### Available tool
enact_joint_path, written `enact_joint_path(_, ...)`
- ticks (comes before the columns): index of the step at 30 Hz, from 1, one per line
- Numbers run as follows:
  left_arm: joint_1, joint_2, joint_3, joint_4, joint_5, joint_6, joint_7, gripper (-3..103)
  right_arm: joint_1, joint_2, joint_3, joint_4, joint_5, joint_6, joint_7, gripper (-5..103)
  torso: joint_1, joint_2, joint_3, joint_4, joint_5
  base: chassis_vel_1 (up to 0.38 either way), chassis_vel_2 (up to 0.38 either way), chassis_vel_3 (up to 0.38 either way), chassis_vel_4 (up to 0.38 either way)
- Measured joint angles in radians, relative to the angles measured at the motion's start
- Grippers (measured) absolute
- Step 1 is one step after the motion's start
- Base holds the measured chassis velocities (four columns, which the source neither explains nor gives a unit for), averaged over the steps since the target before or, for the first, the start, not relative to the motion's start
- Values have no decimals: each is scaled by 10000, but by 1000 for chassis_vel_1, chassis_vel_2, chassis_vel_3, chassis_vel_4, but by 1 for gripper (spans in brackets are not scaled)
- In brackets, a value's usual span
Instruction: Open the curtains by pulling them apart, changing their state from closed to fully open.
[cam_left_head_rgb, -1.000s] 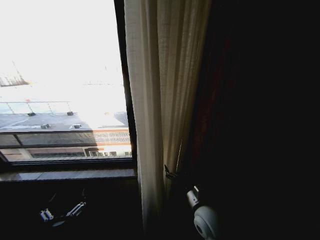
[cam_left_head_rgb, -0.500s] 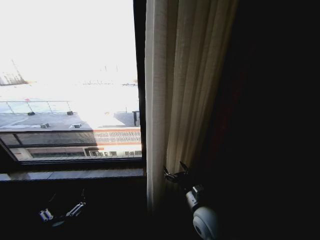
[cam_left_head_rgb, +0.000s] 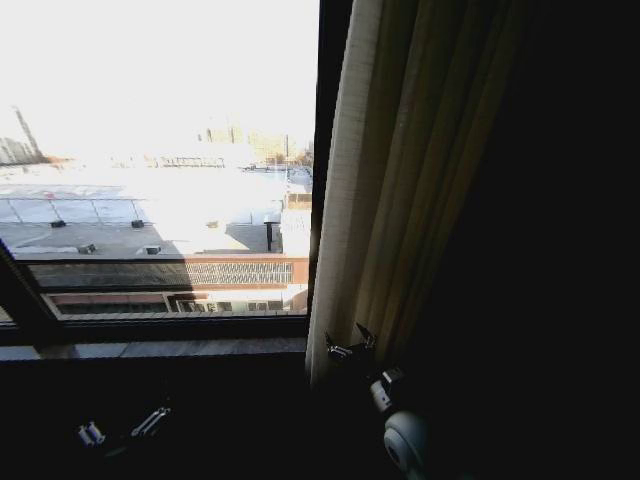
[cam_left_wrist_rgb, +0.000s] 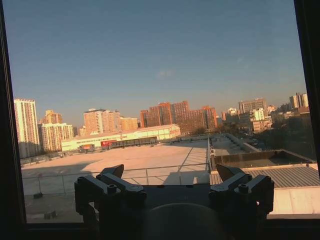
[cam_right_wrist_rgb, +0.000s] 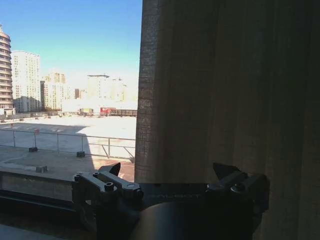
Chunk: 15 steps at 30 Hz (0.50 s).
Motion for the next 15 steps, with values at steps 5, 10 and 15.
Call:
enact_joint_path(5,-19,-15,-1,44,5,-7,3,100,77,43,-66,-95,-26,29,-1,100,1,0,0,1,-9,-65,15,67,1)
enact_joint_path(10,-54,-7,18,87,7,-11,3,100,87,52,-75,-98,-44,69,-6,100,1,0,-1,2,-13,-15,83,28,-69)
enact_joint_path(15,-84,5,35,108,11,-11,4,100,147,52,-72,-272,-319,393,-3,100,4,-1,0,1,-10,-9,35,3,-36)
